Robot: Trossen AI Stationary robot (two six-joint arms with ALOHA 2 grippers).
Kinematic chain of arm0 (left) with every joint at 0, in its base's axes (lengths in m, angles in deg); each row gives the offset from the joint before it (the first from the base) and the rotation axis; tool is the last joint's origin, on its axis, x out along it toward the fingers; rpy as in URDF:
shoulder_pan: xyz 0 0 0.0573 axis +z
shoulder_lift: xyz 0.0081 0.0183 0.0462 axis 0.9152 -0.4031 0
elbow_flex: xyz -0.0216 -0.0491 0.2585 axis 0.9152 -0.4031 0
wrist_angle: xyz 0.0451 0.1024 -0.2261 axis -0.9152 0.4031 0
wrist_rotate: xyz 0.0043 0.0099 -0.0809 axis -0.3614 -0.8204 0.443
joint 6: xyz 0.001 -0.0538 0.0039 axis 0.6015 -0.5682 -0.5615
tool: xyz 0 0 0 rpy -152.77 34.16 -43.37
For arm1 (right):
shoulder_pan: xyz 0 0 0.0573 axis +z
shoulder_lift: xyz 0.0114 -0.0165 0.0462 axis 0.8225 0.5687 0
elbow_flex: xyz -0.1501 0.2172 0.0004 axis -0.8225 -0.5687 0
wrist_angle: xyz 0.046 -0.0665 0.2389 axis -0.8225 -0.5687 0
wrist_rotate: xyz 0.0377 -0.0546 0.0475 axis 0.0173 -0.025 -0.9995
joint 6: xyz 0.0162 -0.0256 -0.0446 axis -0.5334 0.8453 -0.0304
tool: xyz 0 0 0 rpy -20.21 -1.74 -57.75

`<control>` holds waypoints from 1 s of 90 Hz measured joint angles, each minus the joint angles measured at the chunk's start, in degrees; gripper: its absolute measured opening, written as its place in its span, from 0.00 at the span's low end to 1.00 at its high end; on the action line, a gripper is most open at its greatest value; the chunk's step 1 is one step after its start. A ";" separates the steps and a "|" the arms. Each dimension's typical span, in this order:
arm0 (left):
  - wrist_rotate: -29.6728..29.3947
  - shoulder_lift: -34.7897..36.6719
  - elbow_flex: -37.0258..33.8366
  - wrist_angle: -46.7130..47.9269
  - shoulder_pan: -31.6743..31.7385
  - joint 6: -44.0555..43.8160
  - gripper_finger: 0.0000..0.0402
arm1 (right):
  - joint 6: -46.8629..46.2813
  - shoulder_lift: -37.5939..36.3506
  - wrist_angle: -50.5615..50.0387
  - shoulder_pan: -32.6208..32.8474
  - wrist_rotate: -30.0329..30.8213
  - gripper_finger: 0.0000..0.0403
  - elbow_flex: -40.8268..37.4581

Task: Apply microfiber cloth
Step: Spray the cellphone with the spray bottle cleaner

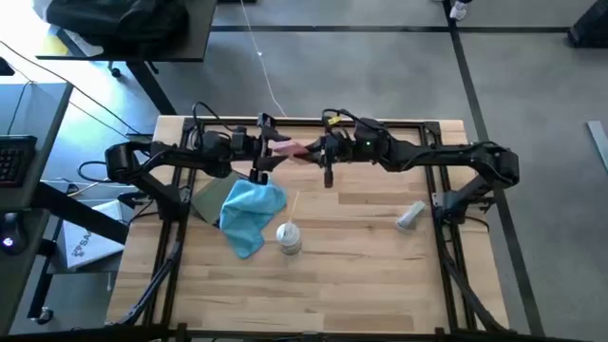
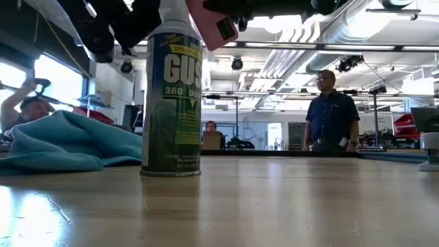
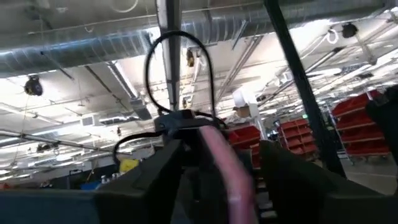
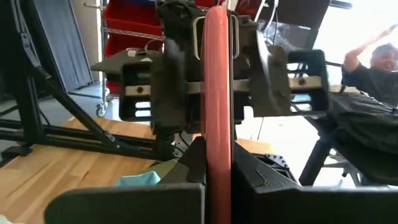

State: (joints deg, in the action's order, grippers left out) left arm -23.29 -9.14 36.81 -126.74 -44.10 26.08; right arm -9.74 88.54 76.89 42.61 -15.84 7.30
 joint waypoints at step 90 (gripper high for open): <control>-2.74 0.15 0.09 8.18 3.25 -6.68 0.02 | 1.78 -6.23 -11.79 0.50 10.53 0.38 0.00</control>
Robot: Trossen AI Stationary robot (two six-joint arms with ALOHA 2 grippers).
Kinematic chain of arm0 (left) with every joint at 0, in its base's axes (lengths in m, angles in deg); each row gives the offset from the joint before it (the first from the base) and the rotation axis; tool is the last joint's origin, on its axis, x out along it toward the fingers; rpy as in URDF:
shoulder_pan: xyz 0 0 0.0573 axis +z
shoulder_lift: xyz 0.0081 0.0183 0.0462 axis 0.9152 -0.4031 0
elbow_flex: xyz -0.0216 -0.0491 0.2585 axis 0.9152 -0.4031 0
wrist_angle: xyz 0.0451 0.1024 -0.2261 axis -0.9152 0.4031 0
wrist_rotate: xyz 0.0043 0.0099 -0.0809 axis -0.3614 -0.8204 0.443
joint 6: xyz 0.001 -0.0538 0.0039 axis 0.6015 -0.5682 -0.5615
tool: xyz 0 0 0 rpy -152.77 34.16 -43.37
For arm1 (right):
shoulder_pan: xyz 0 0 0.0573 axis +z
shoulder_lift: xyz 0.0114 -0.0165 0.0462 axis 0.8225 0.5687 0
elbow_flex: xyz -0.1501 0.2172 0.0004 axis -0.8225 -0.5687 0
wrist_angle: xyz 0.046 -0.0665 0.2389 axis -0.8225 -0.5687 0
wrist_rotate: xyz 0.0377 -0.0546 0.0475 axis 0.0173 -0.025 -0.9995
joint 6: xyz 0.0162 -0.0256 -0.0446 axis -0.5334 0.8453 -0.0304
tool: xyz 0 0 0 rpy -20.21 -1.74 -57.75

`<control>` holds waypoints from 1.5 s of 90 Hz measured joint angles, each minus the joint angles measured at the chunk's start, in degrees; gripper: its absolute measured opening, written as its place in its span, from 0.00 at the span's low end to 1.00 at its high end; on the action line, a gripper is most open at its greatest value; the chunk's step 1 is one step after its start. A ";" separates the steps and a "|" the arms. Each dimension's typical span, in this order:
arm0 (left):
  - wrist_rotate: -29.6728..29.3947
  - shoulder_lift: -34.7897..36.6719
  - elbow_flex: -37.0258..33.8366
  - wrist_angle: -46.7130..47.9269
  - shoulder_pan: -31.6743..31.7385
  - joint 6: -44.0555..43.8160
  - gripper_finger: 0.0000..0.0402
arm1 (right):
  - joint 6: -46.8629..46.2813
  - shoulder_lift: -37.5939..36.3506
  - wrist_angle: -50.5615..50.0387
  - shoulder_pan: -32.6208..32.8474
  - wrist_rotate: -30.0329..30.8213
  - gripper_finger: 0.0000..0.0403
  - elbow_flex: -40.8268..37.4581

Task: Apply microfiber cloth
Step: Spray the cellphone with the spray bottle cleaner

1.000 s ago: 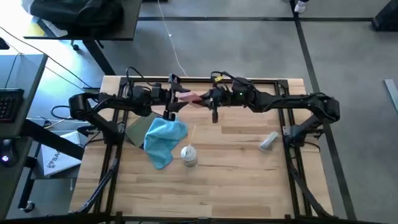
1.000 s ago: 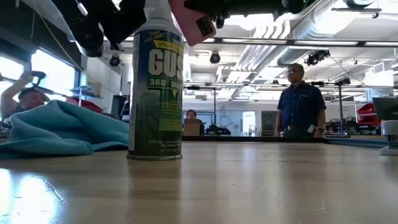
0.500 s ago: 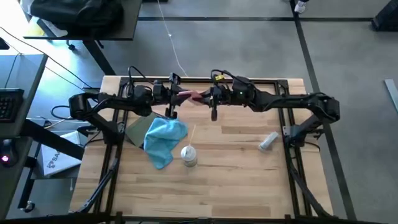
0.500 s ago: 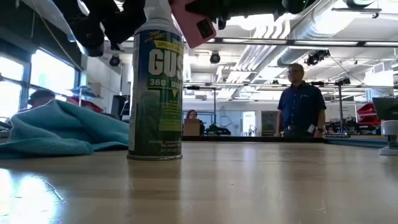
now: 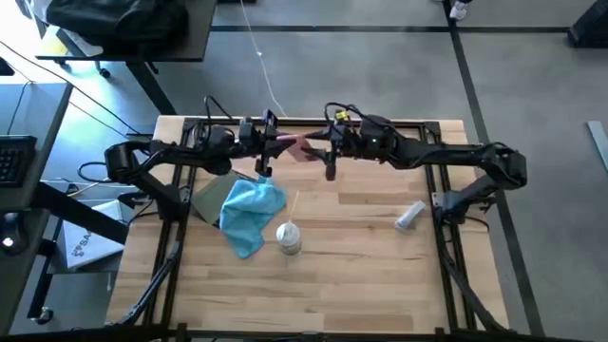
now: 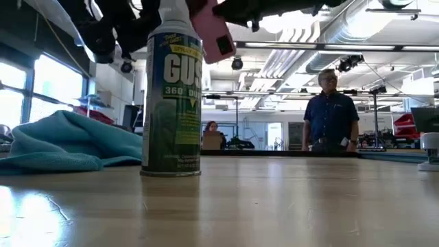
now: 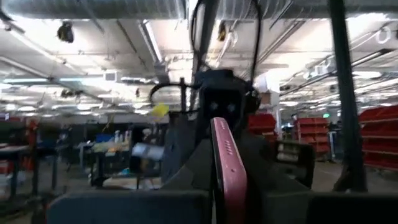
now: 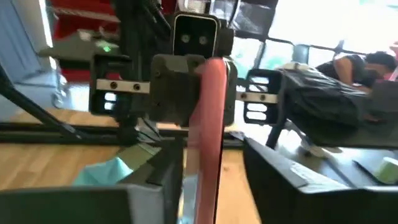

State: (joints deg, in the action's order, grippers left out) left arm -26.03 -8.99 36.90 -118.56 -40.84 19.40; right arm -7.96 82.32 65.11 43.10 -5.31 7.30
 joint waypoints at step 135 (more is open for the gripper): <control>0.83 -1.03 -0.42 26.57 -7.19 14.25 0.03 | -7.38 13.88 5.38 17.86 -4.26 0.00 -0.22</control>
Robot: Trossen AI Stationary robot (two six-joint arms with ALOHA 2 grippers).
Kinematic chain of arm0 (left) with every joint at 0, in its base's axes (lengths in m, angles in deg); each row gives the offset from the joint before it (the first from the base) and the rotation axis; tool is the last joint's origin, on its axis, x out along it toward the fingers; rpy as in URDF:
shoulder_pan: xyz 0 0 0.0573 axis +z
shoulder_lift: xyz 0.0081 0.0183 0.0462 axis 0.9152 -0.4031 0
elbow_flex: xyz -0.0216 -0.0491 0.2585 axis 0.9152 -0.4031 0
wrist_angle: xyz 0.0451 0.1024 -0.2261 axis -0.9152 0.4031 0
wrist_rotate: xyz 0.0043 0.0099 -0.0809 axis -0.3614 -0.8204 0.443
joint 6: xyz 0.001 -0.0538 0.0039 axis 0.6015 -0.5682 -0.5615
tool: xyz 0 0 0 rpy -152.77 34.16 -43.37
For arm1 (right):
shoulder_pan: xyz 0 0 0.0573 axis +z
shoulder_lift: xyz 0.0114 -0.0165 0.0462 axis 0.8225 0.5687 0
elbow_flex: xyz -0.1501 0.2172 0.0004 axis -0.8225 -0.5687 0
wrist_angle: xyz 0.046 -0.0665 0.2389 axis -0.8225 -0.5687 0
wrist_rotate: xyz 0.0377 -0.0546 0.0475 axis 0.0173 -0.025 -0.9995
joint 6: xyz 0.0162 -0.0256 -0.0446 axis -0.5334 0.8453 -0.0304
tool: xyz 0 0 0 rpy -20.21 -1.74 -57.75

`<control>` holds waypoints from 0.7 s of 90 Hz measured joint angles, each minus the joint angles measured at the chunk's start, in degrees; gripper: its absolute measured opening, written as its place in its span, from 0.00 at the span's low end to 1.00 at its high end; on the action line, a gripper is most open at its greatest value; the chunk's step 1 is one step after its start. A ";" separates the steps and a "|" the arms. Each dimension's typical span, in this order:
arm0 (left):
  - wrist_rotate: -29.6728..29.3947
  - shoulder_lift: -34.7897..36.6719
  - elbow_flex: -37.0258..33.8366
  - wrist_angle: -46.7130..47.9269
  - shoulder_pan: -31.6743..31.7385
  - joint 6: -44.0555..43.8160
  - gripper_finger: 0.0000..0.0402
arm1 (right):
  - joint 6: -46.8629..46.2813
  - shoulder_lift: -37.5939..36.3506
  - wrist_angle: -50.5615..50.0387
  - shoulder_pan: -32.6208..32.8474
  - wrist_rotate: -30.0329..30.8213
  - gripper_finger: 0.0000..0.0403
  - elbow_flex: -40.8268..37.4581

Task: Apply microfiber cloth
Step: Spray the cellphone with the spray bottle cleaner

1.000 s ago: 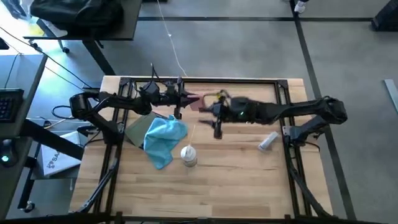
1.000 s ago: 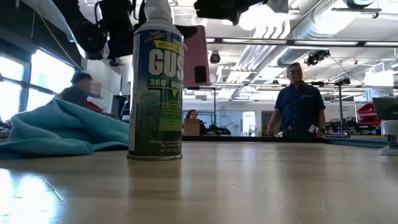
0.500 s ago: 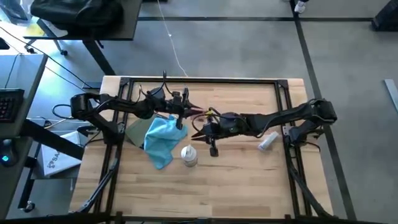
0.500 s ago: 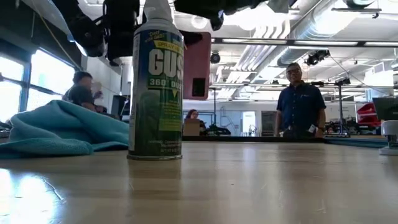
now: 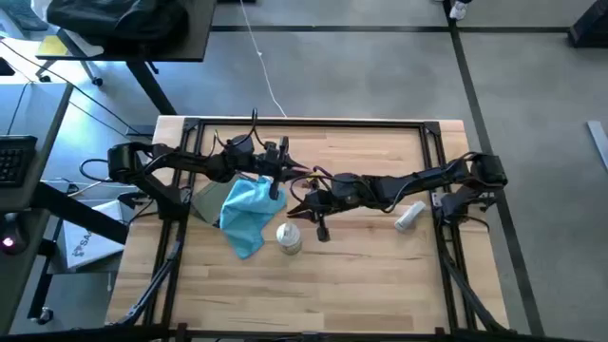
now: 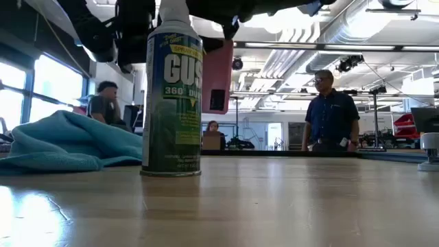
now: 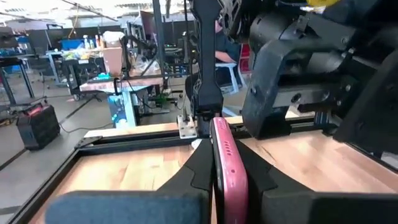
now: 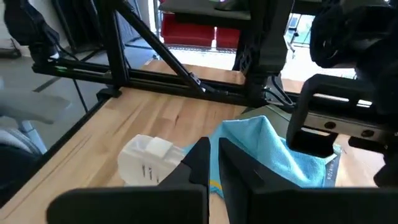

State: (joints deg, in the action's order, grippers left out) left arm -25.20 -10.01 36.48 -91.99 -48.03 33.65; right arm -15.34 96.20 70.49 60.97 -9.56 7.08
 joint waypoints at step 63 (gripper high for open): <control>-0.02 0.00 0.00 -0.28 0.04 -0.26 0.03 | 0.33 1.26 -0.87 -0.02 -2.93 0.00 0.07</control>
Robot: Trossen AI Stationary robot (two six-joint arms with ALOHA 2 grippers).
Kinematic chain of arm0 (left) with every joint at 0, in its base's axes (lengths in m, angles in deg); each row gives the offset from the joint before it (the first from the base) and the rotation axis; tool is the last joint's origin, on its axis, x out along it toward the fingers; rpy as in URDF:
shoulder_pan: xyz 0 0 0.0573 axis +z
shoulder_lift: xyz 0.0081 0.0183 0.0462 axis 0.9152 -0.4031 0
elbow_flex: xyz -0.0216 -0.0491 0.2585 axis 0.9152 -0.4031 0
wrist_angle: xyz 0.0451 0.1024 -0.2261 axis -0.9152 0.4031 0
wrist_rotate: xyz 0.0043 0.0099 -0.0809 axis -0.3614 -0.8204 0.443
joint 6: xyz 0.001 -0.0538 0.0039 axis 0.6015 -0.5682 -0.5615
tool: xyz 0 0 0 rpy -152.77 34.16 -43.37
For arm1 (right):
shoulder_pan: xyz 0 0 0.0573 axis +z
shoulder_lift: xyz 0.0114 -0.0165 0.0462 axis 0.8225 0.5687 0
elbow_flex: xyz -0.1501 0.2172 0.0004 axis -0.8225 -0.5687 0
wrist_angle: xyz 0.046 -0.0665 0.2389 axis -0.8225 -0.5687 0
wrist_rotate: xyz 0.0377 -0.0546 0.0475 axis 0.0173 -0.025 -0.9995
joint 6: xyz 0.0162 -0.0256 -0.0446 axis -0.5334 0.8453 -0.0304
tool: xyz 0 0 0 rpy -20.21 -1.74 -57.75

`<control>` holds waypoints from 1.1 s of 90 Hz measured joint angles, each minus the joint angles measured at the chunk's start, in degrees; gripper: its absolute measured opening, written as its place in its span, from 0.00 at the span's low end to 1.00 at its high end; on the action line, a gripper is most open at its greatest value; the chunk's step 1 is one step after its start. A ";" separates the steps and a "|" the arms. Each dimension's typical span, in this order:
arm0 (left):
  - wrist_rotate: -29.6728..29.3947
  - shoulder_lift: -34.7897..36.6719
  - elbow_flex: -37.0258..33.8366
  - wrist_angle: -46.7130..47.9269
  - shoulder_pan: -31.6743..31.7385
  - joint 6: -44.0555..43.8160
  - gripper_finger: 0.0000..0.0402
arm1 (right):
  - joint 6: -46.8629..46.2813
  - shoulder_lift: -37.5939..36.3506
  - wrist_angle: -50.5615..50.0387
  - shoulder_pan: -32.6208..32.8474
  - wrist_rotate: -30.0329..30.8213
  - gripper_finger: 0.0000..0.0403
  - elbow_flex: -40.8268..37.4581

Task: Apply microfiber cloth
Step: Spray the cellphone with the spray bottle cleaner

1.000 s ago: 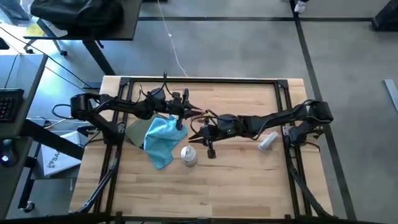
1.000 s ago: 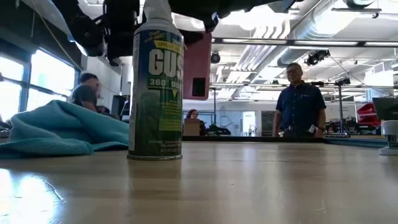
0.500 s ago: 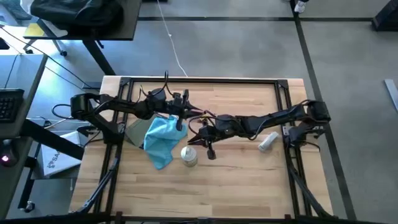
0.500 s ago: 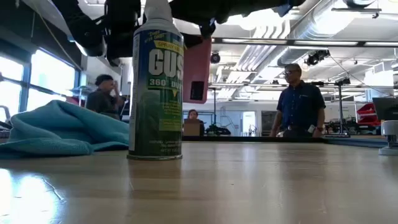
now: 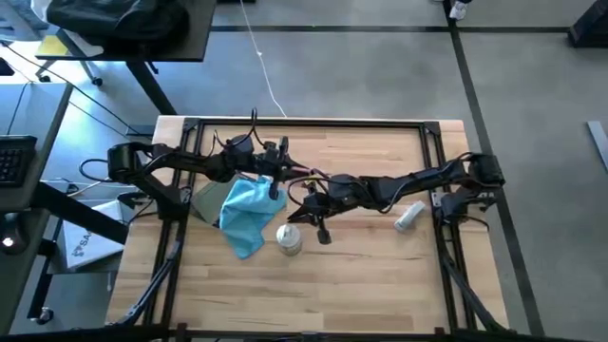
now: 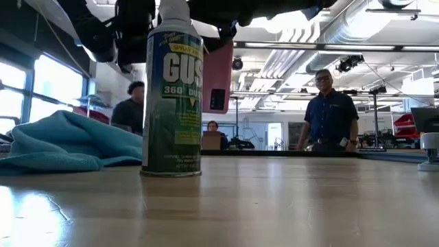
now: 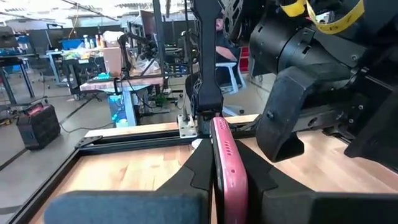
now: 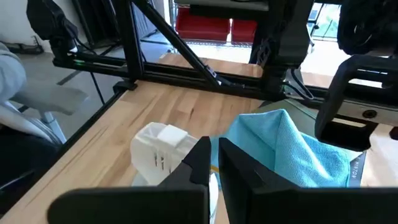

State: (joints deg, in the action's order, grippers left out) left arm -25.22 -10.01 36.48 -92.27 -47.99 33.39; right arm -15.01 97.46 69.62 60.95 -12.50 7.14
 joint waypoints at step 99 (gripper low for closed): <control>11.50 -11.61 6.84 -7.06 4.61 -20.06 0.03 | 4.11 -1.89 -11.55 1.18 5.72 0.00 4.47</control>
State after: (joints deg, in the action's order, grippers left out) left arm -13.72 -21.62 43.32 -99.33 -43.38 13.32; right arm -10.90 95.57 58.07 62.13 -6.77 11.61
